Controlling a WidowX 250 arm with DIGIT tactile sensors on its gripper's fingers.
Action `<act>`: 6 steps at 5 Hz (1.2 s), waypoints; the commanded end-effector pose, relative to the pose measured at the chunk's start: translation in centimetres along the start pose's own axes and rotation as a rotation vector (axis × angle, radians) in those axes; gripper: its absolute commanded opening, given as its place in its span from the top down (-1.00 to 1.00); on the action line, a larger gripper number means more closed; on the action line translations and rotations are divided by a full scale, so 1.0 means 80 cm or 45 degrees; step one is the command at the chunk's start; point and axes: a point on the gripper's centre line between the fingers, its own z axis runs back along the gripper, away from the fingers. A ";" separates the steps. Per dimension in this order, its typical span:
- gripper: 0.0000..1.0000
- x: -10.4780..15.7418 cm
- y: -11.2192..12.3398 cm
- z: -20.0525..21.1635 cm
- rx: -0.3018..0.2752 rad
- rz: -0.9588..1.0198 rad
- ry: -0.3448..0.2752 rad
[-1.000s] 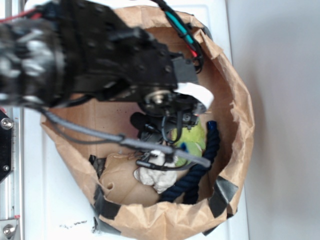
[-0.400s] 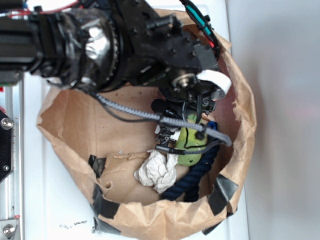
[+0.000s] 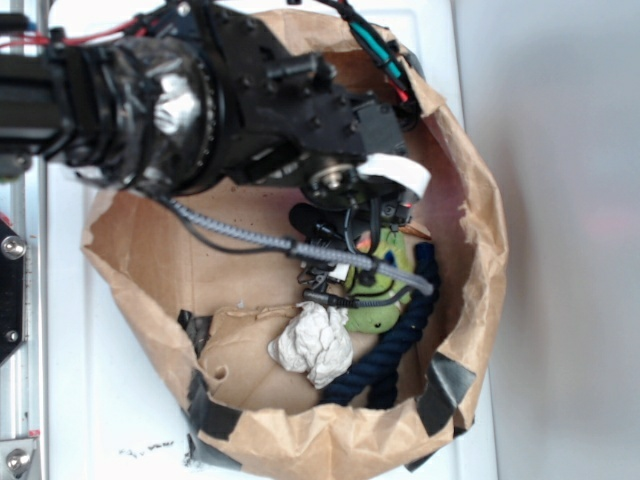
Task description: Grab the shell.
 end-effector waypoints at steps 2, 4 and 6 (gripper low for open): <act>1.00 0.002 0.007 0.016 0.080 0.043 -0.079; 1.00 -0.002 0.015 0.103 -0.049 0.052 0.028; 1.00 -0.015 0.012 0.189 -0.017 0.119 0.009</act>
